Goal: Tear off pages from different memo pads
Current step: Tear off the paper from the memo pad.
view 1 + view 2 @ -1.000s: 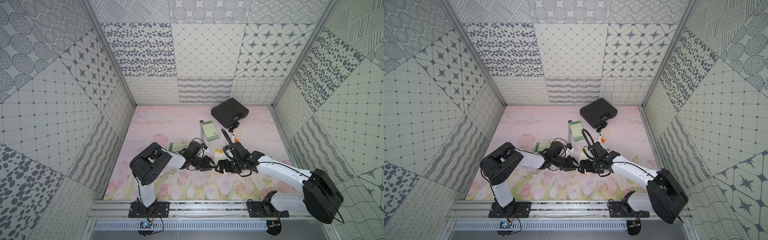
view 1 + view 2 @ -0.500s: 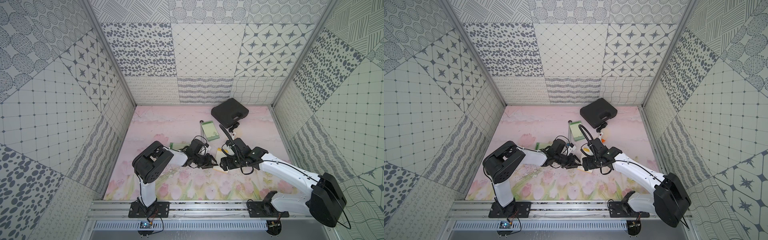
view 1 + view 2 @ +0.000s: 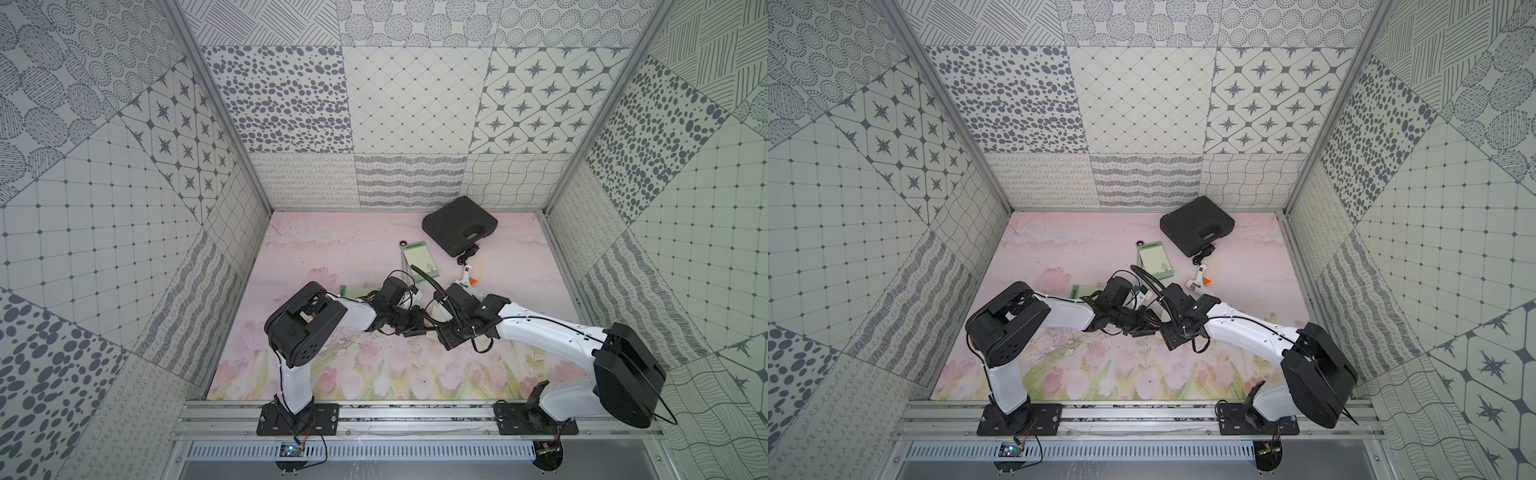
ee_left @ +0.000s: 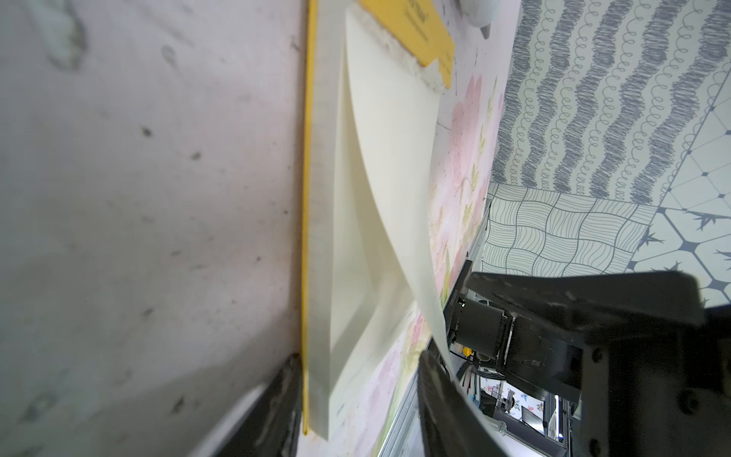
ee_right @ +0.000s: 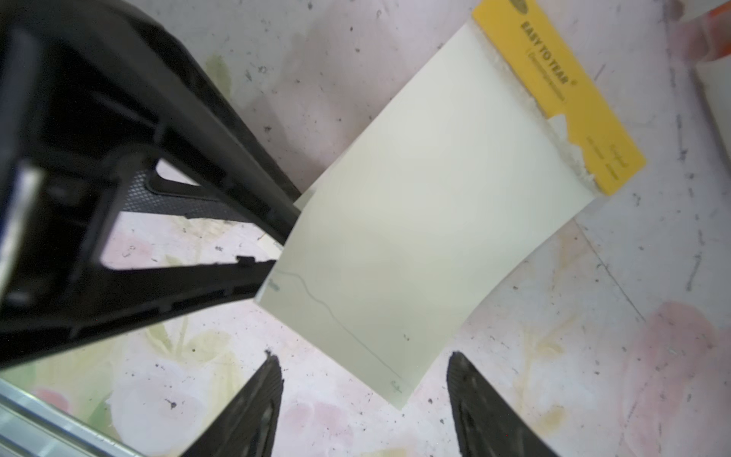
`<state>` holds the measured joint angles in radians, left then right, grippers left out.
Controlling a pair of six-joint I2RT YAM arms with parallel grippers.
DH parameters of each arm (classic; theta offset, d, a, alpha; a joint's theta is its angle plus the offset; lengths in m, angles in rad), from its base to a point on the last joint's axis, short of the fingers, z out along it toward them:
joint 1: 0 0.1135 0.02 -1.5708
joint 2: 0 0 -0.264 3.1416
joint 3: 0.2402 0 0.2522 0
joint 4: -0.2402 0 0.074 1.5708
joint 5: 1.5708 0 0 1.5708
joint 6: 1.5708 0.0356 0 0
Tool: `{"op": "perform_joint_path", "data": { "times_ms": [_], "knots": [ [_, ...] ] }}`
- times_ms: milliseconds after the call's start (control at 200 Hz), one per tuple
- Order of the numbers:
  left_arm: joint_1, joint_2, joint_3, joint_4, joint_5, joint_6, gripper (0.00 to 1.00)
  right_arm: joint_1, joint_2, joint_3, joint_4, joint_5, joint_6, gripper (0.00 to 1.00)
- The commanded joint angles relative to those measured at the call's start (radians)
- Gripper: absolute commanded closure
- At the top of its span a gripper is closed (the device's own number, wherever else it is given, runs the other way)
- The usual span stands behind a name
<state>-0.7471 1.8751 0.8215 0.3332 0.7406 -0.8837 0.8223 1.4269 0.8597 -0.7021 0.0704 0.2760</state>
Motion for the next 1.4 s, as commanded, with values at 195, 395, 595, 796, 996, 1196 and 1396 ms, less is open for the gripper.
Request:
{"op": "perform_joint_path", "data": {
  "times_ms": [195, 395, 595, 796, 996, 1196, 1396],
  "knots": [
    [-0.002, 0.019, 0.010, -0.042, -0.038, -0.005, 0.52, 0.015, 0.054, 0.058, 0.023, 0.219, -0.001, 0.52],
    [0.000, 0.008, -0.004, -0.066, -0.046, 0.007, 0.52, -0.043, -0.020, 0.040, 0.078, 0.201, 0.018, 0.61],
    [0.004, -0.009, 0.001, -0.119, -0.077, 0.033, 0.52, -0.057, -0.013, 0.050, 0.097, 0.128, -0.051, 0.67],
    [0.032, -0.036, 0.025, -0.232, -0.131, 0.053, 0.53, -0.055, -0.014, 0.059, 0.084, 0.064, -0.099, 0.79],
    [0.043, -0.052, 0.057, -0.287, -0.153, 0.113, 0.52, -0.058, -0.074, 0.044, 0.100, 0.047, -0.139, 1.00],
    [0.059, -0.007, 0.114, -0.298, -0.131, 0.165, 0.51, -0.058, -0.093, 0.071, 0.095, 0.079, -0.185, 1.00],
    [0.082, -0.019, 0.162, -0.331, -0.129, 0.210, 0.50, -0.057, -0.134, 0.129, 0.084, 0.141, -0.267, 1.00]
  ]
}}
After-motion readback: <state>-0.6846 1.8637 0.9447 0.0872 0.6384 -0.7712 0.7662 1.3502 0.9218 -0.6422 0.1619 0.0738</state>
